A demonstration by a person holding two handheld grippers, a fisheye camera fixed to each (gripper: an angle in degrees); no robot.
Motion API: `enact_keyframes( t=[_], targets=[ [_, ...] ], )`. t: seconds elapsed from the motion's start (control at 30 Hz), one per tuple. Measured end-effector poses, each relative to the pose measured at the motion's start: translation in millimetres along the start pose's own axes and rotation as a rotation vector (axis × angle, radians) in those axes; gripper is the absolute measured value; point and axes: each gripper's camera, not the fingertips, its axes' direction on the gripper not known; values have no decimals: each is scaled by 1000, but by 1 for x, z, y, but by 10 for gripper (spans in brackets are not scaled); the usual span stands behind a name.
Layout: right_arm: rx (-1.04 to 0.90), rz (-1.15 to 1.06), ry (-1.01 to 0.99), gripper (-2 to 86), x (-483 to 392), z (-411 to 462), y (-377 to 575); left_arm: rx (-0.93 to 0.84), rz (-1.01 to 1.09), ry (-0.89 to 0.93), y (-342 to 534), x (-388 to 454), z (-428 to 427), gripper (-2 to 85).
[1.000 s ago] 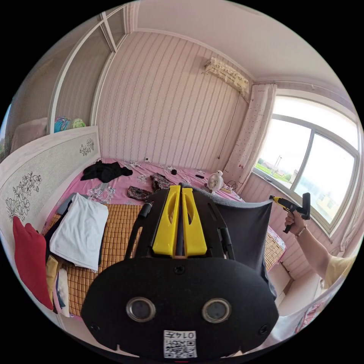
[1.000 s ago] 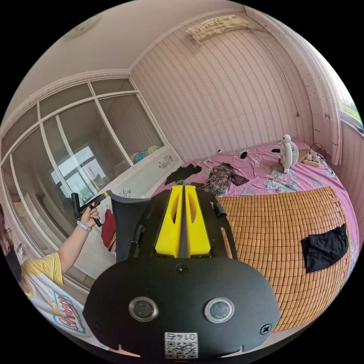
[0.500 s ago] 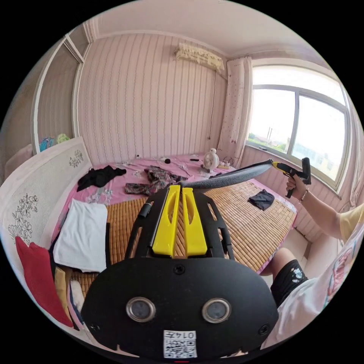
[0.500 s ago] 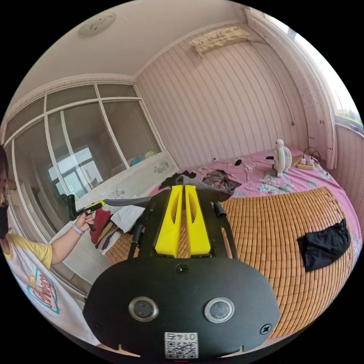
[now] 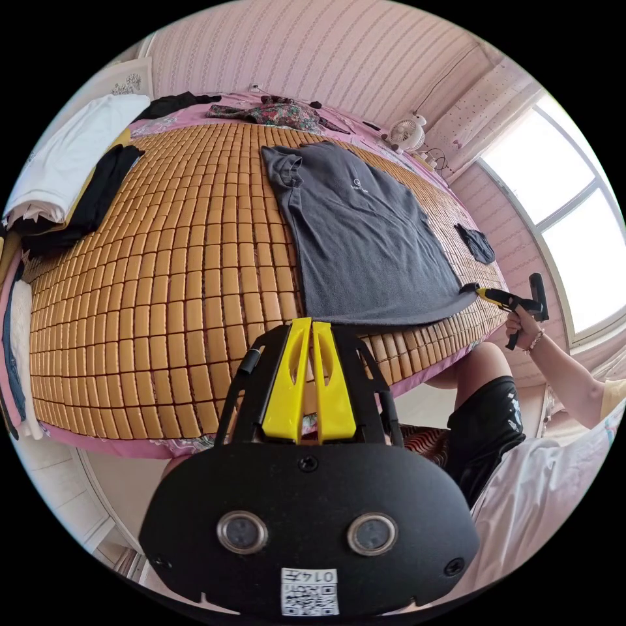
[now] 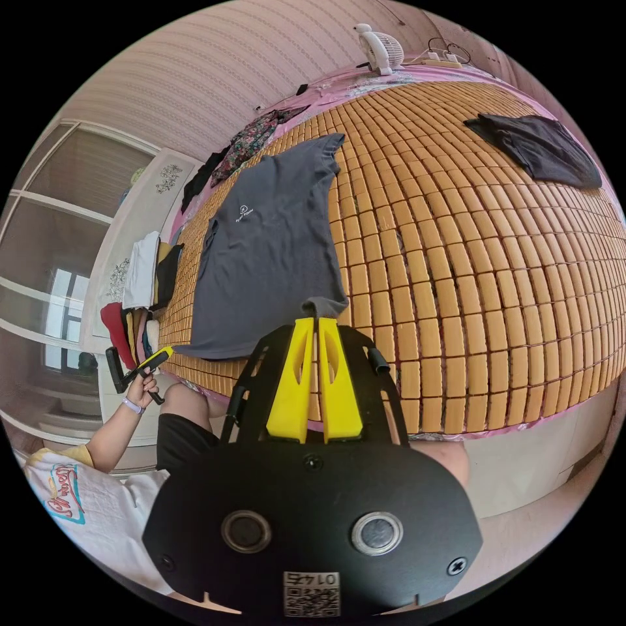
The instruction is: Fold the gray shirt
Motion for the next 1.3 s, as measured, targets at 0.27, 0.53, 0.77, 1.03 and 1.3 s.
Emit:
enact_keyframes(
  t=[0.27, 0.53, 0.77, 1.03, 1.3],
  targets=[
    [-82, 27, 2, 11, 35, 10, 8, -109, 101, 4, 33, 5, 8, -7],
    [-180, -15, 61, 32, 54, 21, 13, -219, 119, -75, 76, -8, 9, -5],
    [-157, -160, 190, 54, 64, 5, 2, -69, 24, -27, 96, -66, -26, 22],
    [-134, -513, 86, 69, -33, 75, -102, 61, 116, 10, 36, -79, -14, 51],
    [-178, -644, -69, 80, -148, 236, -239, 81, 199, -67, -46, -83, 47, 63]
  ],
)
